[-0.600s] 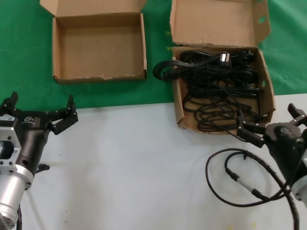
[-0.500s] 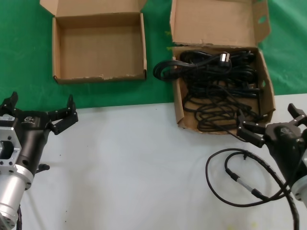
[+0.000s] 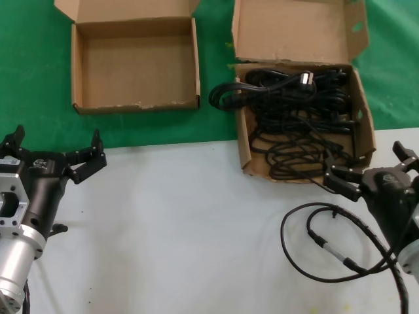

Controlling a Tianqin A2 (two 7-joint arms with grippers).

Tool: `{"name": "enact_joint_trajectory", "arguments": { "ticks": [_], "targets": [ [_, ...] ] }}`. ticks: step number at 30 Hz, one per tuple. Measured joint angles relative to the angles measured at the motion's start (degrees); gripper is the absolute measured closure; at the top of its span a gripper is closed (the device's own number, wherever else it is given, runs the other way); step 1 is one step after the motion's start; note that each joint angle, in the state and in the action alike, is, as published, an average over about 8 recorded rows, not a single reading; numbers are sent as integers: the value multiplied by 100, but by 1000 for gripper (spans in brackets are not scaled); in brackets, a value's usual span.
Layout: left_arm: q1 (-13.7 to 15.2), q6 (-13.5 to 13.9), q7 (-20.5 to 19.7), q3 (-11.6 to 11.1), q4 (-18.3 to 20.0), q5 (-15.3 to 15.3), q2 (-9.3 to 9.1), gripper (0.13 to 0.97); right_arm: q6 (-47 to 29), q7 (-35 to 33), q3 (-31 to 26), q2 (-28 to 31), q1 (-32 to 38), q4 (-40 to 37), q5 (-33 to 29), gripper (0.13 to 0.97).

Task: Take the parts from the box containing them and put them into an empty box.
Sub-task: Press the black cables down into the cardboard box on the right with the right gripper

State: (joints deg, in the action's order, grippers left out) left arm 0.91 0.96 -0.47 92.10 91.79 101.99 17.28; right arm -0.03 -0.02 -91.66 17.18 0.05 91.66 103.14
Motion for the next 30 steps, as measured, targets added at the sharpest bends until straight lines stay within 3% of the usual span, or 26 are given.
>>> {"name": "enact_joint_trajectory", "arguments": {
  "ticks": [22,26,30],
  "targets": [
    [0,0,0,0,0,0,0,152,23,6,-36,52,5,23,18,129],
    [0,0,0,0,0,0,0,170,166,0,-257,349,62,144,168,129],
    [0,0,0,0,0,0,0,217,433,-133,-802,1039,296,387,594,129]
  ]
}}
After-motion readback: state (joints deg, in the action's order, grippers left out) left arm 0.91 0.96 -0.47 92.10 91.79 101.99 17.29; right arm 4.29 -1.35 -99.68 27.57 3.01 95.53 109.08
